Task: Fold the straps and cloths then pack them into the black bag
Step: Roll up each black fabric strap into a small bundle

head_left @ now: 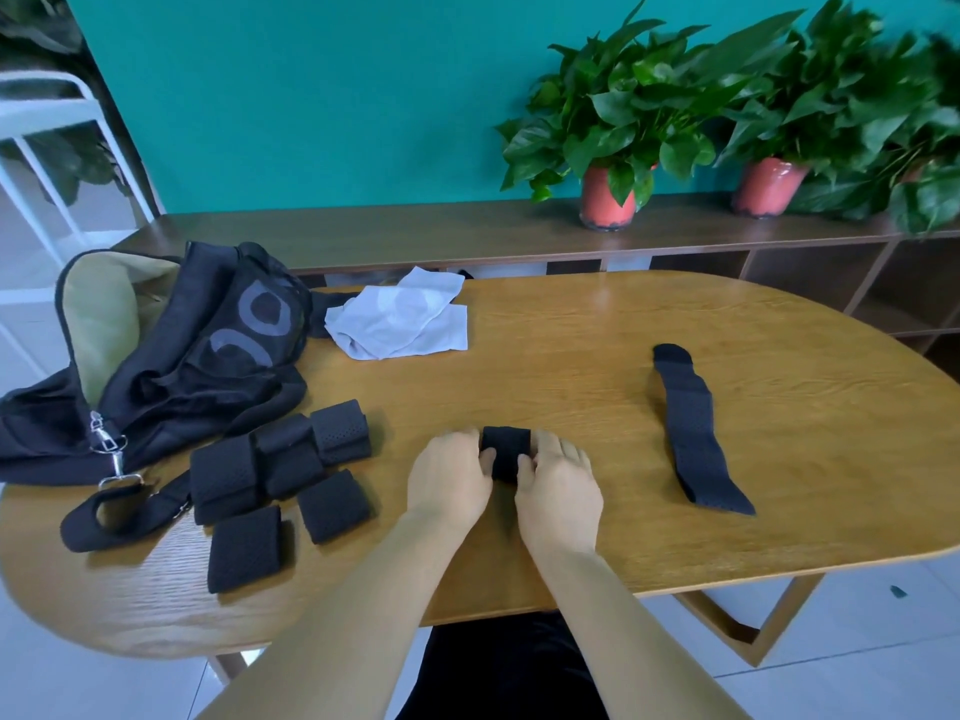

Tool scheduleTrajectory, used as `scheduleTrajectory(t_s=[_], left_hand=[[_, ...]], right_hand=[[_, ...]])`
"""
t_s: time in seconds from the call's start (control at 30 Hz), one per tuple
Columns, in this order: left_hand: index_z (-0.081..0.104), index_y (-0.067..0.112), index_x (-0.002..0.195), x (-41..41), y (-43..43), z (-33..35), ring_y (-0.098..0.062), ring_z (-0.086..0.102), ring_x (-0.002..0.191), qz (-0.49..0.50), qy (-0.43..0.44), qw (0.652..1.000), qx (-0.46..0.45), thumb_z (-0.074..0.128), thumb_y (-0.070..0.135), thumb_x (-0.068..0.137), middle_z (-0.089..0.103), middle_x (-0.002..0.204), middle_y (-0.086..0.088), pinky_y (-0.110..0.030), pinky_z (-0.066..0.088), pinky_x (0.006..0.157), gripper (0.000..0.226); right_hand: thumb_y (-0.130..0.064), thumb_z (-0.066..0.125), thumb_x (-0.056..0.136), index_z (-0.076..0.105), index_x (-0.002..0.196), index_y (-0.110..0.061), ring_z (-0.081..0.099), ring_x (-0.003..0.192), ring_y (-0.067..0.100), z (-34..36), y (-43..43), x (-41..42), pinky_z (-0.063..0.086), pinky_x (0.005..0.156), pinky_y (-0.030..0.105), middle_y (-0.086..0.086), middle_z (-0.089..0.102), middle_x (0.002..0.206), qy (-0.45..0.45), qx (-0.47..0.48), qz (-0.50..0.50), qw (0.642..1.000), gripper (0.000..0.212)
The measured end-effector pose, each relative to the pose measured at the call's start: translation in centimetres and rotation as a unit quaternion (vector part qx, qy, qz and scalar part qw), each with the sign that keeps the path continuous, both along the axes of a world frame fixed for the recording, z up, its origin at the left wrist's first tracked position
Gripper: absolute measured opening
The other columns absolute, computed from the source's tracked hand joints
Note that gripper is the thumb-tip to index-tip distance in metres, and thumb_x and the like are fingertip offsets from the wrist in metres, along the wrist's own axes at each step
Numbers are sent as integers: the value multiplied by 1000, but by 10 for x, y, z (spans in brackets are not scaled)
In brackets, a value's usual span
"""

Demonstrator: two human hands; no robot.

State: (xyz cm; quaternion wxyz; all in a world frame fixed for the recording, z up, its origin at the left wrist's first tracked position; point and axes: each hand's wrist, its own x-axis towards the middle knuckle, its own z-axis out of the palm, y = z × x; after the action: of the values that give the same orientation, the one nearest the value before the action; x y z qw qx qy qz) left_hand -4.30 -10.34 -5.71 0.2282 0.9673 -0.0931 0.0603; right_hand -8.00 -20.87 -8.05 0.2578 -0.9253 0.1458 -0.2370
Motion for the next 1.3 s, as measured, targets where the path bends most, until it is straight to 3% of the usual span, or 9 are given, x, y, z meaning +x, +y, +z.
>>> scheduleTrajectory(t_s=[0.03,0.1,0.17,0.3,0.47,0.6,0.87,1.1,1.3], left_hand=[[57,18,93,-1,1,-2,-19,56,76,-6,-17,1000,-10,49,29,97,59,98,-4,-28,45,63,14],[59,15,125,-1,1,-12,-20,58,99,-32,-49,997,-48,51,21,97,53,120,-3,-28,49,80,30],[58,16,132,-2,2,-19,-20,49,119,-75,-65,992,-75,53,13,95,49,134,-1,-31,44,97,37],[48,21,140,2,2,-18,-18,34,131,-106,5,992,-67,42,18,100,40,146,5,-34,29,110,40],[34,25,148,7,9,-13,-19,24,136,-140,65,988,-25,37,22,102,27,154,7,-32,19,114,46],[30,26,149,8,6,-14,-23,24,136,-139,59,988,42,32,27,103,26,154,4,-36,22,113,46],[44,21,142,-9,6,-8,-20,19,145,-86,112,976,-165,42,3,97,28,155,-6,-29,17,116,49],[40,16,145,-30,24,4,-22,13,147,-74,92,980,-163,40,-3,95,16,159,-2,-27,18,116,53],[44,14,142,-52,57,26,-23,23,142,-36,3,990,-137,43,0,95,24,157,0,-33,30,112,49]], right_hand=[[-18,55,93,59,123,-13,56,97,23,0,1,-1,48,64,31,6,62,104,-16,-4,4,1000,31],[-16,59,91,63,120,-15,58,88,21,-2,3,-3,45,50,29,5,59,97,-41,-25,16,999,30],[-17,59,89,68,111,-19,54,82,18,-4,3,-3,38,45,25,1,55,91,-41,-49,23,998,24],[-21,57,86,69,102,-20,48,83,16,-5,2,-3,31,46,22,-1,54,89,-20,-71,21,997,20],[-18,60,80,70,97,-18,48,80,18,-7,3,-2,30,44,22,1,55,88,-7,-103,21,994,19],[-19,56,84,68,102,-16,48,87,21,-5,4,-1,34,48,25,4,54,94,15,-121,32,992,22],[-16,56,89,61,126,-18,53,95,18,-5,-1,-6,47,65,28,-1,55,111,-2,-34,93,995,36],[3,63,80,62,120,-5,60,64,25,-8,7,-15,51,49,35,9,56,110,-45,-39,178,982,41],[13,65,74,64,116,1,61,62,27,6,36,-20,47,44,27,15,58,107,-131,-55,212,967,44]])
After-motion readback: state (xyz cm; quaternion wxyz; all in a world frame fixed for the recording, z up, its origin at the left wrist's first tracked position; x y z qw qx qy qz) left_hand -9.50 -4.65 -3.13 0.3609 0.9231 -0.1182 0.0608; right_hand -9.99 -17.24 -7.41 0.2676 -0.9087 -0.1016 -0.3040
